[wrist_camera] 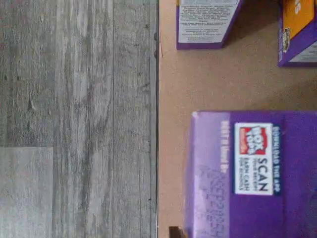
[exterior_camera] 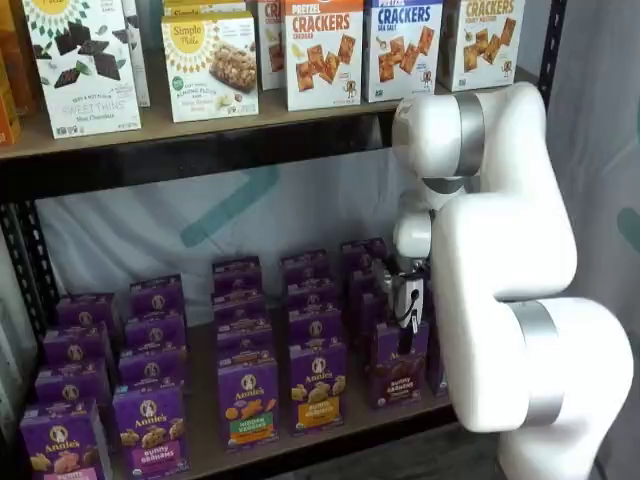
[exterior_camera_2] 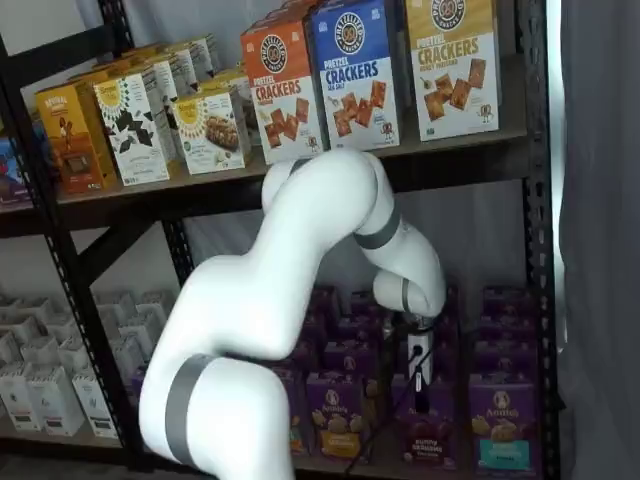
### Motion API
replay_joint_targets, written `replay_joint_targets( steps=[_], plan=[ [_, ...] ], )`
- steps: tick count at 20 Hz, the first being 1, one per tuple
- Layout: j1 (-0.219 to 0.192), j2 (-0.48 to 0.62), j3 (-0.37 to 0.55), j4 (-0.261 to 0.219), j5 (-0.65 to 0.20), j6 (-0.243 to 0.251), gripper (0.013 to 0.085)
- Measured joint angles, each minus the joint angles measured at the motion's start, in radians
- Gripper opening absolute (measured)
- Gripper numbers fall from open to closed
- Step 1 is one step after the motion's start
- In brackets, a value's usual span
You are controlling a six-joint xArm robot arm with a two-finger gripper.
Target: Pick up the purple box with a brown patch in the center, on the bottom shelf, the fifth box from the left
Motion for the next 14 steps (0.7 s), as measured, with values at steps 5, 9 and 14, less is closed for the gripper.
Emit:
replay_joint_targets(
  steps=[5, 9, 14],
  plan=[
    [0.003, 0.001, 0.0, -0.004, -0.002, 0.007, 0.037],
    [0.004, 0.001, 0.0, -0.011, -0.003, 0.014, 0.037],
    [0.005, -0.001, 0.0, -0.024, 0.008, 0.025, 0.029]
  ],
)
